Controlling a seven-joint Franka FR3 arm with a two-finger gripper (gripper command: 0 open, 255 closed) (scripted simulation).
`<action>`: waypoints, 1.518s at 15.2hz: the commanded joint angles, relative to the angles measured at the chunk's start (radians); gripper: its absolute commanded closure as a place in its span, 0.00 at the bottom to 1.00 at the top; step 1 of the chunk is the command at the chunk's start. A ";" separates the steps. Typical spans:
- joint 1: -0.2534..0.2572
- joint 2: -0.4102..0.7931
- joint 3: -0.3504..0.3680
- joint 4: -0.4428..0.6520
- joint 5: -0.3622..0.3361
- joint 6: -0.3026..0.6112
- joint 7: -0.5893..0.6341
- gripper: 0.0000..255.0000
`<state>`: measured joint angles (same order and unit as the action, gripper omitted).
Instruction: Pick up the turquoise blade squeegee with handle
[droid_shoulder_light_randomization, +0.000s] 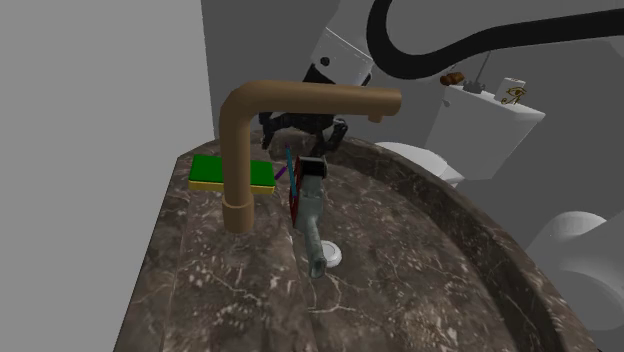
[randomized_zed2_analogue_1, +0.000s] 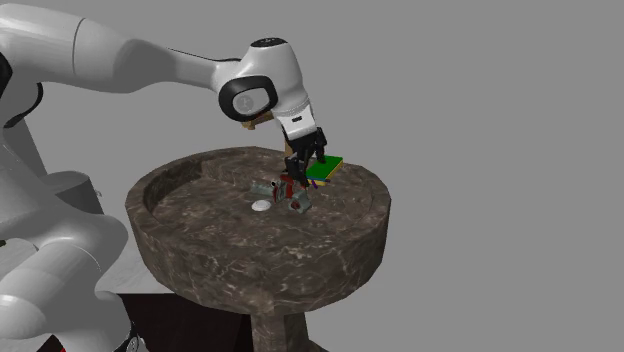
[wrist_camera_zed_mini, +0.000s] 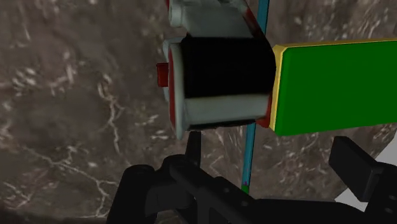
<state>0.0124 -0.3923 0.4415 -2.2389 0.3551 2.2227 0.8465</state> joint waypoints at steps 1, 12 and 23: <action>0.003 0.002 0.004 -0.027 0.006 0.030 -0.004 0.00; 0.004 0.002 0.005 -0.040 0.009 0.042 -0.008 1.00; -0.004 -0.010 -0.010 0.061 -0.011 -0.070 0.014 1.00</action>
<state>0.0091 -0.4015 0.4331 -2.1895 0.3465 2.1660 0.8568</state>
